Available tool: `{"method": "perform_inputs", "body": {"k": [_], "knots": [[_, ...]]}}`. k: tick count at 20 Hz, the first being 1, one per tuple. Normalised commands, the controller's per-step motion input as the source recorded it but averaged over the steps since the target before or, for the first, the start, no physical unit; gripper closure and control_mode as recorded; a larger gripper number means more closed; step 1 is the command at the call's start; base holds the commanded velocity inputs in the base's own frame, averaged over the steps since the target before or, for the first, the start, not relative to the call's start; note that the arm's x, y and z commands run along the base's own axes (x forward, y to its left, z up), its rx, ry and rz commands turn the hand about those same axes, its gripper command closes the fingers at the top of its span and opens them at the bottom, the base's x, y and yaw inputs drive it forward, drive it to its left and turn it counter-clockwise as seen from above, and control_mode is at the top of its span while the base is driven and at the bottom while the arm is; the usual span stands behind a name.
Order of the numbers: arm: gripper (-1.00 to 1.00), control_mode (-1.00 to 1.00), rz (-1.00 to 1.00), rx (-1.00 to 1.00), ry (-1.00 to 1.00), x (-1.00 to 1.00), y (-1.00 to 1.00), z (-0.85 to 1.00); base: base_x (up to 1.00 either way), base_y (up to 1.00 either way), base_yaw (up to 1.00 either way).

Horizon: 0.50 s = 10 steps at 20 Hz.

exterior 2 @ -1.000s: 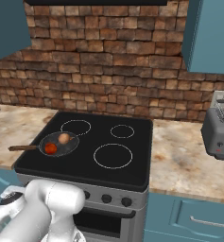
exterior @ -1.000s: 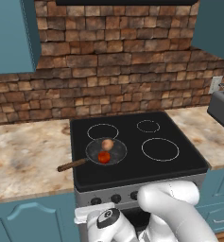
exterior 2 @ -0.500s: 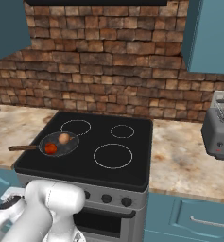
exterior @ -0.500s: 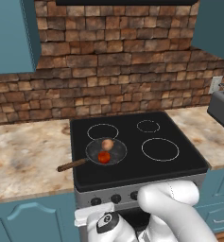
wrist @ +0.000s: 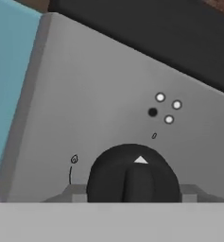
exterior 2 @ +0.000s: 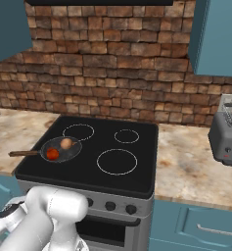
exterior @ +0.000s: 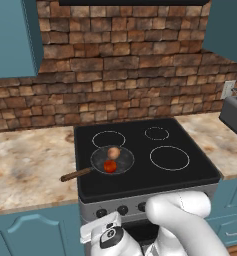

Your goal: Place the pan on the front left burner on the stove. Then place the tomato and the onion in the pan and turn on the front left burner.

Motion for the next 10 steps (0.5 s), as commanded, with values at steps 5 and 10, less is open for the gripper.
{"method": "perform_inputs", "body": {"k": [5, 10], "knots": [[1.00, -1.00, 0.01, -0.49, 0.00, -0.02, 0.31, 0.31, 0.00, 0.00, 0.00], [1.00, -1.00, 0.01, -0.48, 0.00, -0.01, 0.28, 0.32, 0.00, 0.00, 0.00]]}}
